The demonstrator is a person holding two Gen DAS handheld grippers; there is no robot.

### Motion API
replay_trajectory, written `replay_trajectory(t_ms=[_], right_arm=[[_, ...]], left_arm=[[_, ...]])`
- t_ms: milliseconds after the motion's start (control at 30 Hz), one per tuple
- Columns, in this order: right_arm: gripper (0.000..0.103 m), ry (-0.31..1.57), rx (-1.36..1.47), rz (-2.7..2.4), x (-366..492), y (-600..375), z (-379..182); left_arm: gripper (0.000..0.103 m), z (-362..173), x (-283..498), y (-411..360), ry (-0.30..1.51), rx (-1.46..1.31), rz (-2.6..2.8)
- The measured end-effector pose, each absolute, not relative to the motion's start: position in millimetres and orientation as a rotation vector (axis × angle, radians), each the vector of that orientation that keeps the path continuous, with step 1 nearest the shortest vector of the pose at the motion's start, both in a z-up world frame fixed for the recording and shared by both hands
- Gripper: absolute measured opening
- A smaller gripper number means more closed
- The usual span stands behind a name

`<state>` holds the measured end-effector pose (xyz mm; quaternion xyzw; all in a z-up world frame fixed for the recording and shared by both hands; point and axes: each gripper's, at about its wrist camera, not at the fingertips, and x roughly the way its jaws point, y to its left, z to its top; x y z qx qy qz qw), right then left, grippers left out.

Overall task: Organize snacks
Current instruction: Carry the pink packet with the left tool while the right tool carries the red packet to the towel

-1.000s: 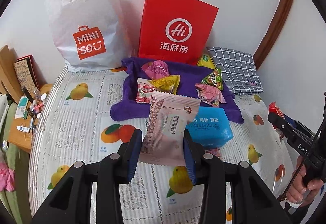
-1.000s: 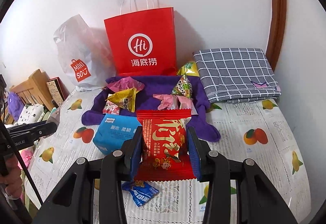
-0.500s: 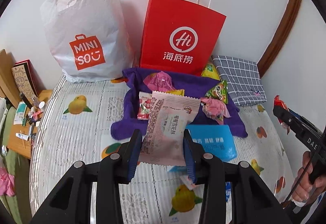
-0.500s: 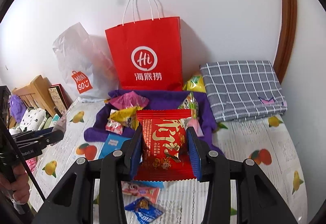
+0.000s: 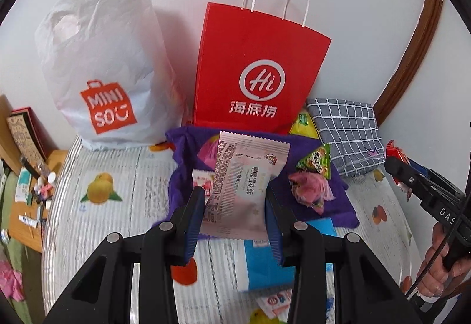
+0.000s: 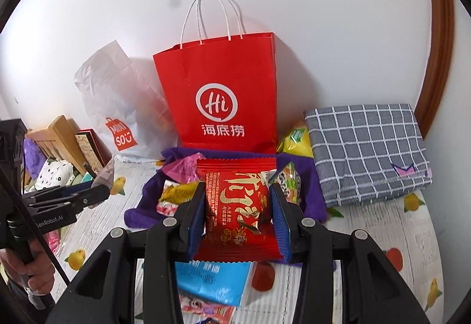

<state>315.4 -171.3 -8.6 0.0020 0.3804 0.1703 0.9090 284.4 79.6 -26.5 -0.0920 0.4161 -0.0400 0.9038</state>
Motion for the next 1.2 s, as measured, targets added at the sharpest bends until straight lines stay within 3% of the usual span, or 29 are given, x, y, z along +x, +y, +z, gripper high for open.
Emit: replay_trajectory(t_ms=[1200], right_arm=[[0.042,0.858,-0.08,0.341,388.8,-179.0,-73.8]], left_arm=[[0.037,-93.0,367.1,87.9,0.997,-0.095,-0.044]])
